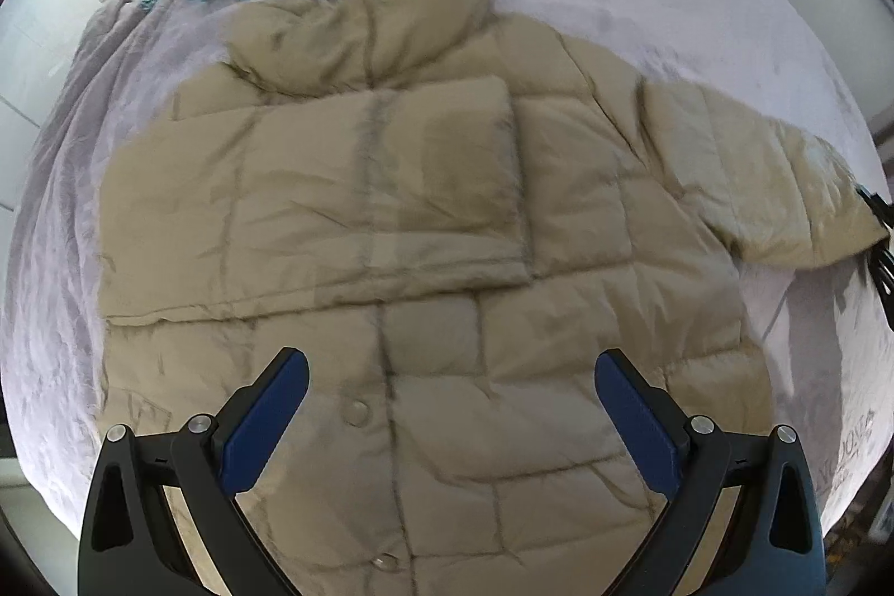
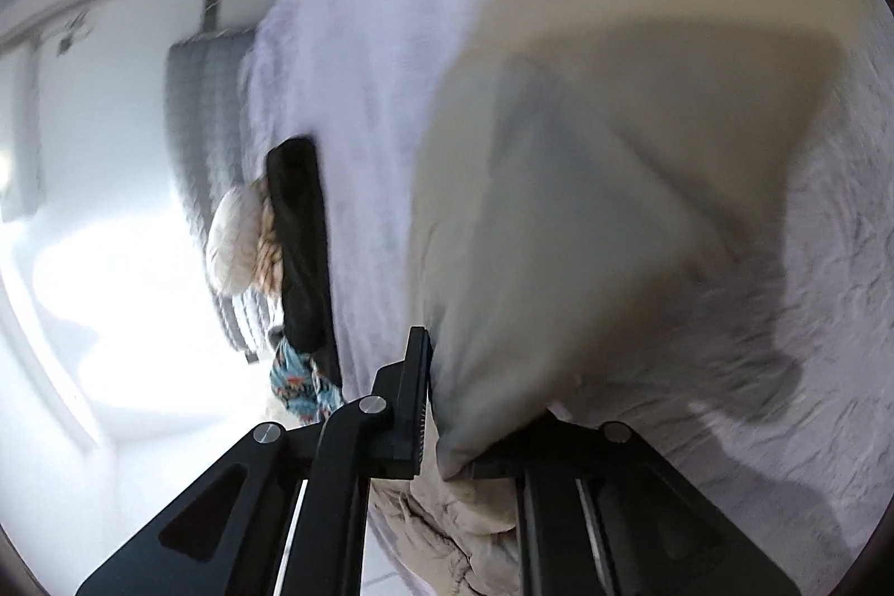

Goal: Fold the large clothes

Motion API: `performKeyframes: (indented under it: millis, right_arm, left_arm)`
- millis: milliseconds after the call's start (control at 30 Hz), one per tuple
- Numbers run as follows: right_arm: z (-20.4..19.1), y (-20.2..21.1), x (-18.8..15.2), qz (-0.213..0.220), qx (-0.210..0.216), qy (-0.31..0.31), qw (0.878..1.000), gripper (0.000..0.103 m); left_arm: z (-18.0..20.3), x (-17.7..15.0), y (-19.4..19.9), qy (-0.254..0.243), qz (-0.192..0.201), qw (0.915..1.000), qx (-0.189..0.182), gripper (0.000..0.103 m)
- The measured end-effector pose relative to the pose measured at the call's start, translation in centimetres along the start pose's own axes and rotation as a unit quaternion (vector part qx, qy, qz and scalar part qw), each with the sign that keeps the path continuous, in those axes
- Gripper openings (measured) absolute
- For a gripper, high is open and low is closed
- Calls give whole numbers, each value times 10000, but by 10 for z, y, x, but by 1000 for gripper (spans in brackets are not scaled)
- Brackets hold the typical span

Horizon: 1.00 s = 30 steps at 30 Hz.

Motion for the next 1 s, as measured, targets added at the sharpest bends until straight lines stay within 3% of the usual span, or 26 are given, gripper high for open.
performKeyframes:
  millis: [233, 367, 567, 700, 800, 833, 900, 1000]
  right_arm:
    - [-68, -3, -63, -59, -93, 1363, 9906, 10]
    - [-105, -20, -122, -103, -311, 2343, 9716, 10]
    - [-124, -84, -234, -557, -547, 3572, 9308, 10]
    - [-104, -146, -307, -1107, -903, 4243, 8942, 10]
    - [-67, -191, -346, -1383, -1404, 4616, 8649, 10]
    - [-53, -203, -351, -1458, -1524, 4638, 8605, 10]
    - [-21, -226, -352, -1608, -1800, 4472, 8612, 10]
    - [15, -242, -343, -1633, -2027, 4037, 8771, 10]
  left_arm:
    - [-57, -3, 12, 319, 468, 9984, 66, 103]
    - [-99, -4, 10, 395, 606, 9974, 74, 103]
    - [-157, -11, 5, 540, 729, 9956, 226, 103]
    - [-180, -24, -5, 664, 731, 9949, 228, 103]
    - [-187, -36, -22, 664, 632, 9955, 243, 103]
    - [-187, -39, -26, 677, 614, 9956, 224, 103]
    - [-188, -44, -35, 699, 588, 9957, 133, 103]
    - [-188, -46, -45, 689, 625, 9957, 52, 103]
Point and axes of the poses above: each gripper's, at about its wrist camera, not at the fingertips, and y roughly against the way its jaws point, z to its right, x to its top, the point moved 4 cm from there along -y, roughly the way its jaws point, and after that the axes turned 13 degrees about -y, right-handed, at the moved point
